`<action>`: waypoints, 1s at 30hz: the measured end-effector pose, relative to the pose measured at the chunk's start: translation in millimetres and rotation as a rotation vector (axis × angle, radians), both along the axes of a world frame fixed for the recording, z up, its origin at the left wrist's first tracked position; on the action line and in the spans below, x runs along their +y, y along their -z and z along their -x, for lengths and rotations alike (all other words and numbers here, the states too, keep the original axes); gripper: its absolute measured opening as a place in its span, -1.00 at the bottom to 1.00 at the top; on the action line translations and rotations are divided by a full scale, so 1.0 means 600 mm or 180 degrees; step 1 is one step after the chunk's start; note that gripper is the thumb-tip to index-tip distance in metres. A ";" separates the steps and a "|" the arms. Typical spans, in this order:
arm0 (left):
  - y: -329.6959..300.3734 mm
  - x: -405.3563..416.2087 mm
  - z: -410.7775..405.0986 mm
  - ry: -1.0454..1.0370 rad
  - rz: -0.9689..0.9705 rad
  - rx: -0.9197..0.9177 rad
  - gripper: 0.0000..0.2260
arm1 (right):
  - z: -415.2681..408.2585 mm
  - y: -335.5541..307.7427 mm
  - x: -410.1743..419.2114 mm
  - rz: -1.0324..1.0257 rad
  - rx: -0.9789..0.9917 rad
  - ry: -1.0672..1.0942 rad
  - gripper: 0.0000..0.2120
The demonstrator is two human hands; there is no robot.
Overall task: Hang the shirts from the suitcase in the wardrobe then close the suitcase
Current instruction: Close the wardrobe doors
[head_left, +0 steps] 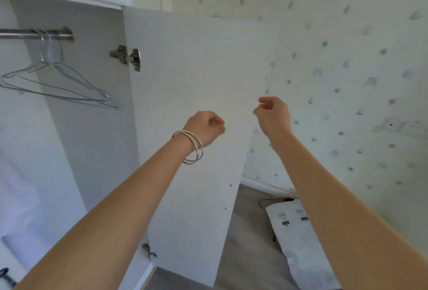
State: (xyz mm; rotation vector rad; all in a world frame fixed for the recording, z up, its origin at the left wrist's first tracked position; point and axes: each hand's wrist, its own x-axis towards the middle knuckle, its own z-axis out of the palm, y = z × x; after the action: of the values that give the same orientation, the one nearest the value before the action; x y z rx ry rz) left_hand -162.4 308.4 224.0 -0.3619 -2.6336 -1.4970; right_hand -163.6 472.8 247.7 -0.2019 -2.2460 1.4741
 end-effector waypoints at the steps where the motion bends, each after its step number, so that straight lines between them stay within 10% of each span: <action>1: 0.002 0.022 0.006 0.0048 0.0035 0.0051 -0.94 | -0.001 0.006 0.021 0.0017 -0.0051 0.0058 -0.64; 14: 0.042 0.135 0.090 -0.0032 0.0146 -0.0172 -0.79 | 0.106 0.059 0.084 0.0009 -0.0766 -0.0774 -0.35; 30: 0.047 0.119 0.084 -0.0204 0.0153 -0.0074 -0.68 | 0.095 0.076 0.052 -0.0338 -0.0095 -0.0570 -0.71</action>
State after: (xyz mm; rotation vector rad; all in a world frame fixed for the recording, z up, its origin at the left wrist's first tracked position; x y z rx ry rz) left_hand -212.7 379.9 195.9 -0.2626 -2.6760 -1.4295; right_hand -220.8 504.2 202.4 0.0106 -2.4122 1.4423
